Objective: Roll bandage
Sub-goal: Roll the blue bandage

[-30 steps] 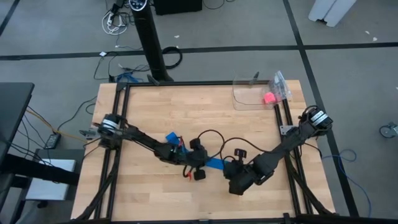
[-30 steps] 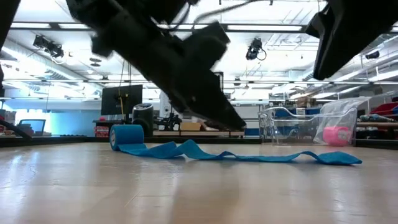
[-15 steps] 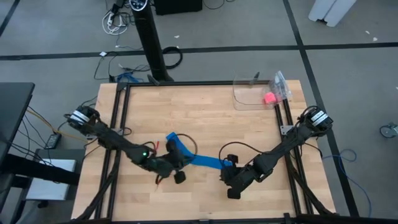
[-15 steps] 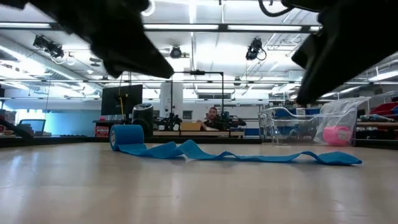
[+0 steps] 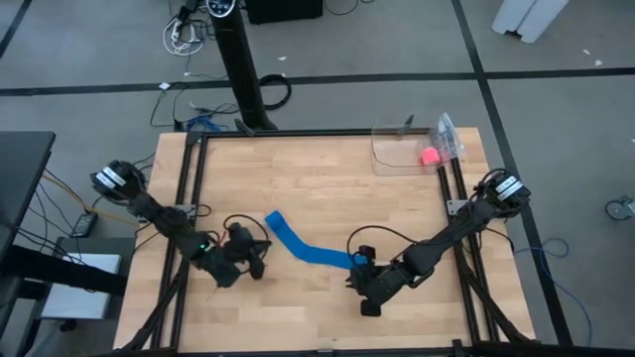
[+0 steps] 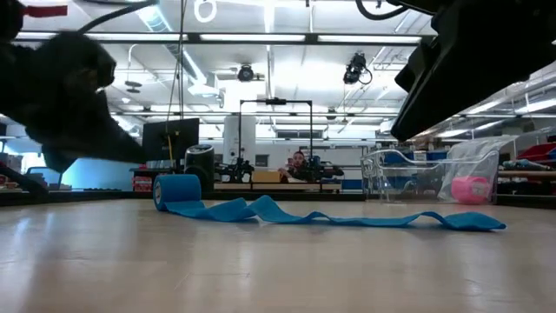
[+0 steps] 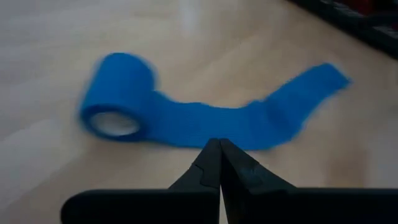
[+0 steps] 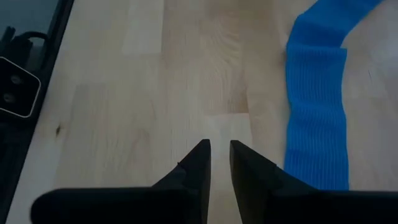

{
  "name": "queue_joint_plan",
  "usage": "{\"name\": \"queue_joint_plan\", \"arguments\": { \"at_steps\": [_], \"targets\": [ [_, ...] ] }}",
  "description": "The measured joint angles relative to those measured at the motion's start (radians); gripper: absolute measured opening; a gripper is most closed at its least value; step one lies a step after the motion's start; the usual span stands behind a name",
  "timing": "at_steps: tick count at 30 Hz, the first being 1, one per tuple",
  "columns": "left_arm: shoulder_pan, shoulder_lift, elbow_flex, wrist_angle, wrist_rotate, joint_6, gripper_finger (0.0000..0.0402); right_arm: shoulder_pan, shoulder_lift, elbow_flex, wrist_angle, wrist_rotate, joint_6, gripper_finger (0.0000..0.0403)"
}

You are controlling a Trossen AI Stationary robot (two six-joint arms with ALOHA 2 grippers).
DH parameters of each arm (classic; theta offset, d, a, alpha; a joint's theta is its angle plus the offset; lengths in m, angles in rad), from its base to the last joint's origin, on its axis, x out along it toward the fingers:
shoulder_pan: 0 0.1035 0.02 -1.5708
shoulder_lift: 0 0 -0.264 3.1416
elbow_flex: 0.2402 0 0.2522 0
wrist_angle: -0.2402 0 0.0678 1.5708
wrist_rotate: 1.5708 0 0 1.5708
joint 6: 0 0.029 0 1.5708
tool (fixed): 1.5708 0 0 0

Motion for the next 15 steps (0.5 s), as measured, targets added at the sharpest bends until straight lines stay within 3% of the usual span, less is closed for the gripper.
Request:
{"name": "queue_joint_plan", "arguments": {
  "at_steps": [6,15],
  "targets": [
    [0.002,0.003,-0.001,-0.124,-0.039,-0.201,0.0007,0.0,0.0,0.0,0.015,0.0,0.0,0.006],
    [0.069,0.015,-0.001,-0.103,-0.038,-0.235,0.0068,0.0,0.0,0.0,0.041,0.0,-0.024,0.0059]
  ]
}}
